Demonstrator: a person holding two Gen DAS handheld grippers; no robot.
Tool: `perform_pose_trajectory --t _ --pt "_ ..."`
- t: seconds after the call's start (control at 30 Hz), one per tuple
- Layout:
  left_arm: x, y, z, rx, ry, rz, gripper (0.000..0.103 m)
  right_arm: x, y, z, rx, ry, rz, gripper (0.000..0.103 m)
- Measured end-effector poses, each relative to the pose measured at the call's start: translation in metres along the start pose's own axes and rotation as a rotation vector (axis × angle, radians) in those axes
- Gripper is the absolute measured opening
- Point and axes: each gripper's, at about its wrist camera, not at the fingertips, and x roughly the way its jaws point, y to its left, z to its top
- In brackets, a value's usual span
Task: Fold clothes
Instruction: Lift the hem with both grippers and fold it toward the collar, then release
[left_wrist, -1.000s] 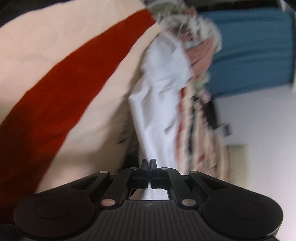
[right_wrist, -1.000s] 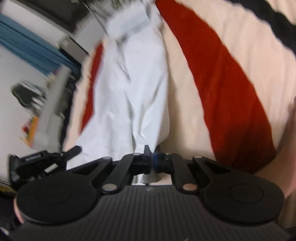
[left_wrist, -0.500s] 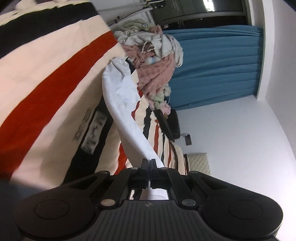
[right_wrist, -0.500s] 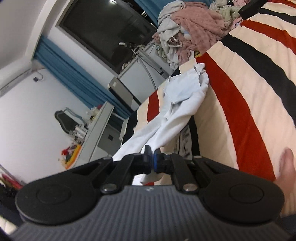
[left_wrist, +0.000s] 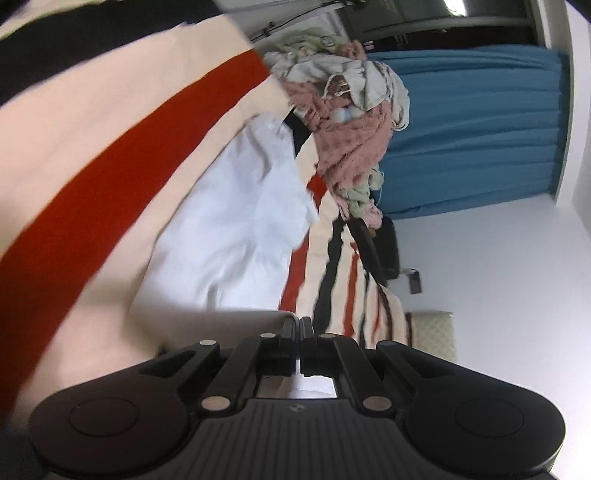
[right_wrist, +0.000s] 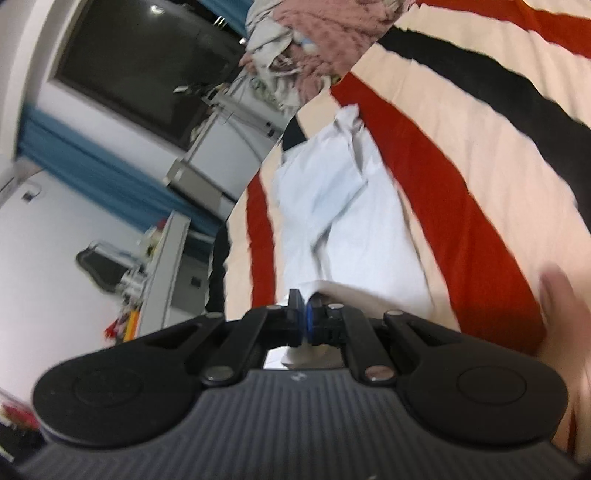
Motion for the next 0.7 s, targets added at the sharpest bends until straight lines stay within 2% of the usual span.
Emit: perform_pose_trajectory --t 0.17,0.3,0.5,0.6,0.7 --pt "0.081 -0.025 0.07 0.138 -0.07 0.097 0.002 0.095 -0.009 0.058 0.006 -0.046 -0.048 0.006" --pt "0.155 -0.018 0.116 0.268 -0.107 0.165 0.002 0.162 -0.026 0.084 -0.068 -0.063 -0.085 0.006" --pt "0.238 0.015 0.14 0.458 -0.092 0.298 0.002 0.238 -0.051 0.09 -0.222 -0.037 -0.172 0.006" --pt "0.261 0.023 0.139 0.53 -0.069 0.331 0.002 0.251 -0.057 0.085 -0.272 -0.013 -0.196 0.006" --pt "0.262 0.019 0.132 0.591 -0.08 0.337 0.004 0.251 -0.05 0.081 -0.35 -0.009 -0.223 0.008"
